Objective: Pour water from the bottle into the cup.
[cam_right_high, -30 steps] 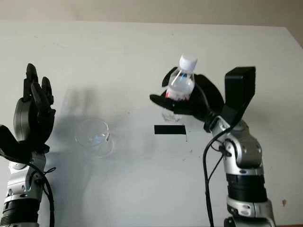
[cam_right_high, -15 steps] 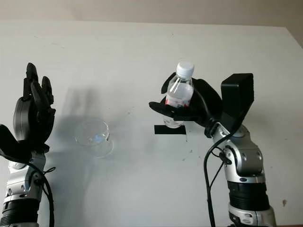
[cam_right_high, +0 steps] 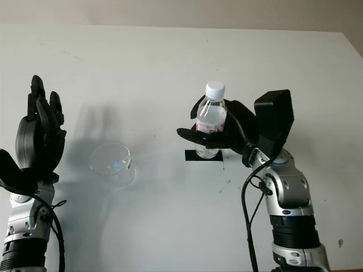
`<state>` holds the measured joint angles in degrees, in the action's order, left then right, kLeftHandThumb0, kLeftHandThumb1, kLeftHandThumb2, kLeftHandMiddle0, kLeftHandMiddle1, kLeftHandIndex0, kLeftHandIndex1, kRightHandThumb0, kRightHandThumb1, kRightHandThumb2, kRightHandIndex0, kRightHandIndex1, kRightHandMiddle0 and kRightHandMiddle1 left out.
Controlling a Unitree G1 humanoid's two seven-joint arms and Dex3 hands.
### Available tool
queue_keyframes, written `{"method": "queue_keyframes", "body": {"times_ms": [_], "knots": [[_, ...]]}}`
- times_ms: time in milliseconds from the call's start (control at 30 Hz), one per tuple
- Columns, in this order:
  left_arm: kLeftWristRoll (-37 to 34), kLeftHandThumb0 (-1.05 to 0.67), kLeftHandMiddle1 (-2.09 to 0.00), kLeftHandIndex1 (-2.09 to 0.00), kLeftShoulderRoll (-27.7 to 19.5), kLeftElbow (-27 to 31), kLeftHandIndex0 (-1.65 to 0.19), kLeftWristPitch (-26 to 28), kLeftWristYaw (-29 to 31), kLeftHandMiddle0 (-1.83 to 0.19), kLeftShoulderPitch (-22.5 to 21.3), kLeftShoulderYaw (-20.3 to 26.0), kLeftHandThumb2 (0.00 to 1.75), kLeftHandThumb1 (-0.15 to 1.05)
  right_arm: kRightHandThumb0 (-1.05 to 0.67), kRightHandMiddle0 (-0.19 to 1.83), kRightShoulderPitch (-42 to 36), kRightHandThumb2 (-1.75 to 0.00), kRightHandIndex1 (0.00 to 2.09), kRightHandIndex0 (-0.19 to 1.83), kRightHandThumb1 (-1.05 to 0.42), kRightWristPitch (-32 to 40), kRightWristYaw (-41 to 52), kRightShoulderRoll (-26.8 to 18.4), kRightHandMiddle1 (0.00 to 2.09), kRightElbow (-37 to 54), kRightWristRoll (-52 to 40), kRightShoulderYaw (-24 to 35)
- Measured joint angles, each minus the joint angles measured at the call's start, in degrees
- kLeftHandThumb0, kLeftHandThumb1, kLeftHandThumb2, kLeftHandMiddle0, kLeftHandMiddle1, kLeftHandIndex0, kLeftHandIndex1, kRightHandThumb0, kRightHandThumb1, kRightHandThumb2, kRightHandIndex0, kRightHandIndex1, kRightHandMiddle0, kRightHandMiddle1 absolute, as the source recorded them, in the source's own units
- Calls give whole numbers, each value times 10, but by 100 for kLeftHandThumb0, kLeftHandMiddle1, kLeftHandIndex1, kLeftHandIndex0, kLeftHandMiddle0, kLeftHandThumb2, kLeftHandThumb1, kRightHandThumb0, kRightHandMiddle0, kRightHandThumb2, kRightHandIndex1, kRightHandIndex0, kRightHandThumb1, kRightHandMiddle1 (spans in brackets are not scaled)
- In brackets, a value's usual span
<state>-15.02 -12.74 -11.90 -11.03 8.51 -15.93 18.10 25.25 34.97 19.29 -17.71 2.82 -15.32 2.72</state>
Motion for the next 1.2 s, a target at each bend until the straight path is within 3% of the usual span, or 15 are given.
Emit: {"method": "queue_keyframes", "body": {"times_ms": [533, 567, 600, 700, 733, 800, 1033, 1200], "knots": [[0, -79, -5, -3, 0, 1, 19, 1, -3, 17, 0, 0, 74, 105, -18, 166, -1, -39, 209, 177, -105, -17, 22, 7, 209, -12, 4, -6], [0, -79, -6, -3, 0, 1, 19, 1, -2, 17, 0, 0, 74, 105, -20, 152, -3, -34, 209, 156, -105, -23, 29, 7, 209, -13, 5, -8], [0, -79, -6, -3, 0, 1, 19, 2, -2, 17, 0, 0, 74, 105, -23, 115, -4, -30, 209, 119, -105, -28, 35, 6, 209, -14, 7, -9], [0, -79, -5, -3, 0, 1, 19, 1, -2, 17, 0, 1, 74, 105, -28, 26, -5, -23, 209, 44, -105, -45, 48, 3, 209, -19, 13, -13], [0, -79, -5, -3, 0, 1, 19, 1, -2, 17, 0, 2, 74, 105, -29, 14, -5, -22, 209, 32, -105, -51, 52, 2, 209, -22, 14, -14], [0, -79, -5, -3, -1, 1, 19, 1, -2, 17, 0, 2, 74, 105, -33, 2, -5, -18, 209, 17, -105, -63, 58, 0, 209, -27, 19, -15], [0, -78, -5, -2, -1, 1, 19, 1, 0, 18, 0, 2, 74, 105, -39, 1, -5, -8, 209, 9, -104, -79, 60, -7, 209, -27, 43, -22], [0, -79, -5, -2, -1, 1, 19, 1, 0, 18, 0, 3, 74, 105, -41, -17, -8, -5, 209, -17, -103, -82, 57, -7, 209, -27, 49, -22]]}}
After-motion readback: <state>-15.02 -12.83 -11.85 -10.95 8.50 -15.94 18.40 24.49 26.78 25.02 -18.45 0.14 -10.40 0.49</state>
